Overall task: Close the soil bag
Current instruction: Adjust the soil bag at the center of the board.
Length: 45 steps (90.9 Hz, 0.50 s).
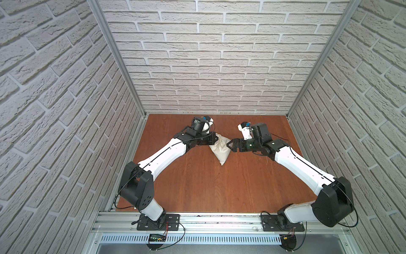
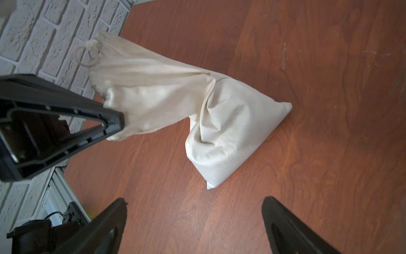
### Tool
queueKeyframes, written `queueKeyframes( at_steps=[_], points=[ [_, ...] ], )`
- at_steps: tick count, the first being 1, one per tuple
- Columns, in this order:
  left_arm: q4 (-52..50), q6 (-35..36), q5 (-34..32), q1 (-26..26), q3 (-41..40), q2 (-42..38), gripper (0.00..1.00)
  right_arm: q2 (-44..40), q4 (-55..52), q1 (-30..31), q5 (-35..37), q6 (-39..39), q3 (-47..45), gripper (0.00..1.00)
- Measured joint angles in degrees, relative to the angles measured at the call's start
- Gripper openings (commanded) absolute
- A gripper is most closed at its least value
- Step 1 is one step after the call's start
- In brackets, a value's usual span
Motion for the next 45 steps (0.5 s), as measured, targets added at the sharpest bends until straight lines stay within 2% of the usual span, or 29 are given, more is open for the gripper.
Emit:
queueKeyframes(
  at_steps=[10, 22, 45],
  points=[
    [0.15, -0.50, -0.50, -1.11, -0.02, 0.50, 0.00, -0.44, -0.04, -0.87, -1.31, 0.04, 0.22, 0.96],
    [0.98, -1.51, -0.52, -1.90, 0.00, 1.36, 0.00, -0.42, -0.39, -0.09, -3.10, -1.62, 0.17, 0.95],
    [0.20, -2.56, -0.52, -2.54, 3.17, 2.56, 0.00, 0.70, 3.39, 6.29, -1.70, -9.40, -2.78, 0.96]
  ],
)
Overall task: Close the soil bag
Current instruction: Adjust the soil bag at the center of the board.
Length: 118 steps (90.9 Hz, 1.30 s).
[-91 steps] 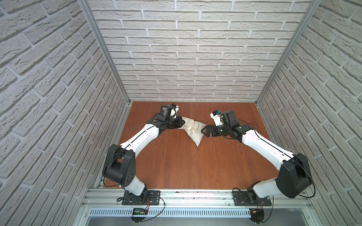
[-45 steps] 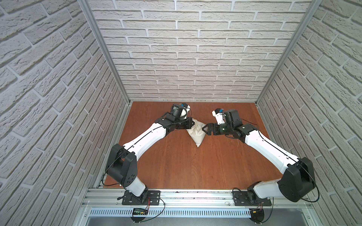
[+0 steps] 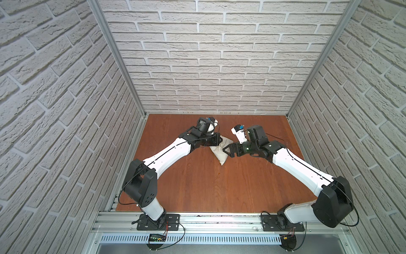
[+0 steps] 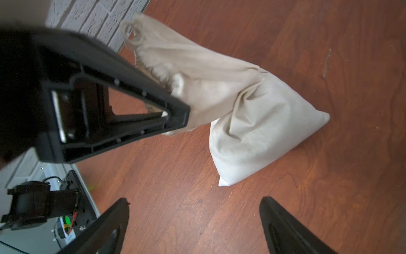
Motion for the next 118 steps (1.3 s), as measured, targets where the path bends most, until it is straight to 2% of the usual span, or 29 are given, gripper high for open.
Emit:
queueKeyframes(
  at_steps=[20, 52, 70, 76, 81, 93, 97, 118],
  points=[
    [-1.05, -0.07, 0.00, -0.98, 3.76, 0.00, 0.00, -0.04, 10.10, 2.54, 3.50, -6.14, -7.89, 0.96],
    [-2.73, -0.55, -0.42, -2.34, 4.61, 0.04, 0.00, 1.18, 22.71, 2.60, 4.55, -9.75, -7.91, 0.91],
    [-3.21, -0.70, -0.92, -2.86, 5.95, 0.13, 0.00, 3.72, 25.94, 2.80, 4.42, -10.08, -7.54, 0.82],
    [-3.37, -0.72, -1.09, -2.89, 5.95, 0.20, 0.00, 4.15, 26.97, 2.82, 4.46, -9.99, -7.54, 0.76],
    [-3.37, -0.72, -1.18, -2.93, 5.95, 0.28, 0.00, 4.55, 27.74, 2.82, 4.70, -10.01, -7.54, 0.67],
    [-3.69, -0.76, -1.42, -3.04, 5.95, 0.39, 0.00, 5.44, 29.03, 2.82, 5.22, -9.57, -7.50, 0.17],
    [-3.76, -0.83, -1.51, -3.08, 5.95, 0.39, 0.00, 5.60, 29.11, 2.82, 5.42, -9.46, -7.43, 0.05],
    [-3.80, -1.01, -1.97, -3.17, 5.97, 0.44, 0.00, 6.05, 28.28, 2.86, 5.90, -8.90, -6.56, 0.03]
  ],
)
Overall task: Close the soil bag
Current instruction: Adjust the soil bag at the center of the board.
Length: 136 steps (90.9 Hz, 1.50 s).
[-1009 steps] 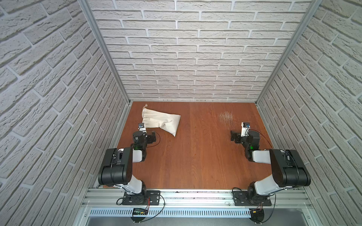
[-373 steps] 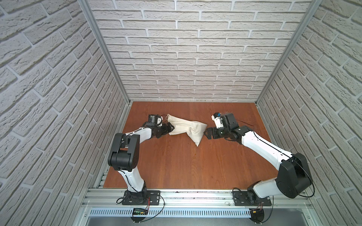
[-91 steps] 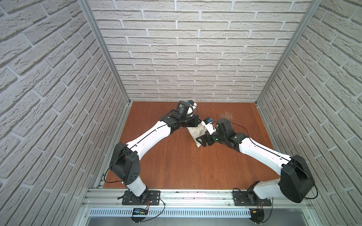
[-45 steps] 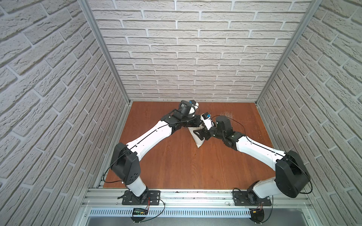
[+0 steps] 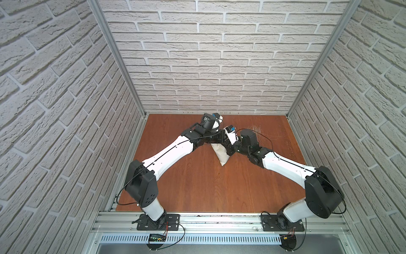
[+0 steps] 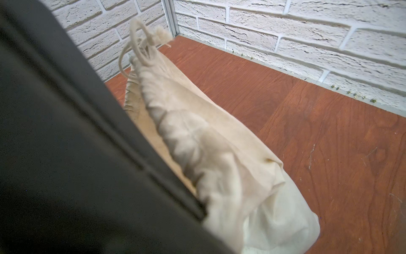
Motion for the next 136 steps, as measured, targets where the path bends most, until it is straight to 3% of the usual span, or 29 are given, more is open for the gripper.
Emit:
queueKeyframes(
  at_steps=[14, 33, 40, 56, 73, 89, 136],
  points=[
    [0.00, 0.00, -0.22, -0.09, 0.00, 0.00, 0.01, -0.11, 0.17, 0.11, 0.24, 0.68, -0.24, 0.03],
    [0.04, 0.02, -0.24, -0.39, 0.00, 0.00, 0.12, -2.03, 1.07, 0.31, 1.73, 1.95, -2.51, 0.03],
    [0.22, 0.13, -0.35, -0.42, 0.00, 0.00, 0.33, -3.19, 1.42, 0.33, 2.62, 2.47, -3.50, 0.03],
    [1.25, 1.22, -1.09, -0.42, 0.02, 0.00, 0.52, -5.44, 1.46, 0.33, 3.89, 3.56, -4.52, 0.03],
    [1.16, 4.26, -3.87, -0.31, 0.07, 0.00, 0.97, -8.07, 1.57, 0.31, 4.70, 4.74, -5.46, 0.03],
    [1.25, 6.34, -6.64, -0.20, 0.07, -1.25, 0.98, -9.70, 1.75, 0.33, 4.94, 4.83, -6.69, 0.03],
    [0.68, 14.01, -10.19, 0.85, -1.62, -15.34, 0.98, -12.96, -1.01, -0.39, 3.65, 4.79, -8.13, 0.03]
  ],
)
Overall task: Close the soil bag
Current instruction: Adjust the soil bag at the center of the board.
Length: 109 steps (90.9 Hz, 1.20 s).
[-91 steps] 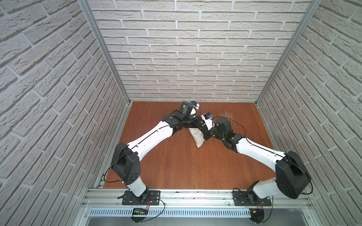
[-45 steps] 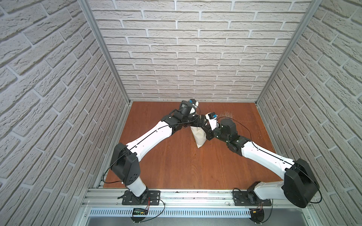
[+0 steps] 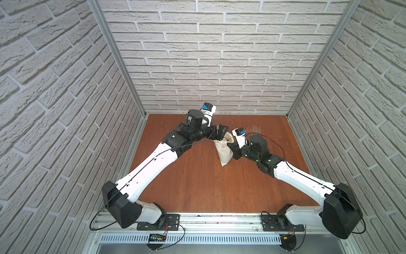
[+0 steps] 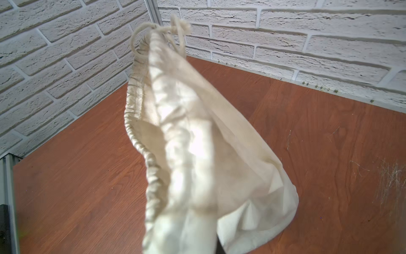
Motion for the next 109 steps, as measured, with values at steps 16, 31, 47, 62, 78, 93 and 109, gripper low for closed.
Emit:
queueKeyframes(
  at_steps=[16, 31, 47, 62, 78, 93, 109],
  points=[
    [-0.74, 0.50, -2.10, 1.22, -3.26, -1.20, 0.98, -0.85, -1.46, -0.46, -0.90, 0.02, 0.00, 0.03],
    [-0.90, -2.01, -3.67, 1.77, -8.15, -1.18, 0.98, -2.03, -2.49, -0.59, -1.20, 0.33, 0.00, 0.03],
    [0.15, -8.66, -4.17, 1.77, -13.27, -1.16, 0.98, -2.38, -2.78, -0.59, -1.40, 0.96, 0.00, 0.03],
    [1.70, -14.86, -4.20, 1.77, -14.49, -0.44, 0.98, -2.38, -2.78, -0.59, -1.88, 1.16, 0.00, 0.03],
    [2.45, -19.91, -4.24, 1.60, -13.05, 1.14, 0.98, -2.47, -2.75, -0.59, -2.25, 1.29, -0.22, 0.03],
    [1.46, -23.80, -4.85, 1.14, -9.40, 3.76, 0.98, -2.54, -2.78, -0.59, -2.45, 1.33, -0.59, 0.03],
    [0.39, -28.26, -5.22, 0.31, -7.91, 5.51, 0.98, -2.58, -2.73, -0.59, -2.47, 1.36, -0.59, 0.03]
  ],
)
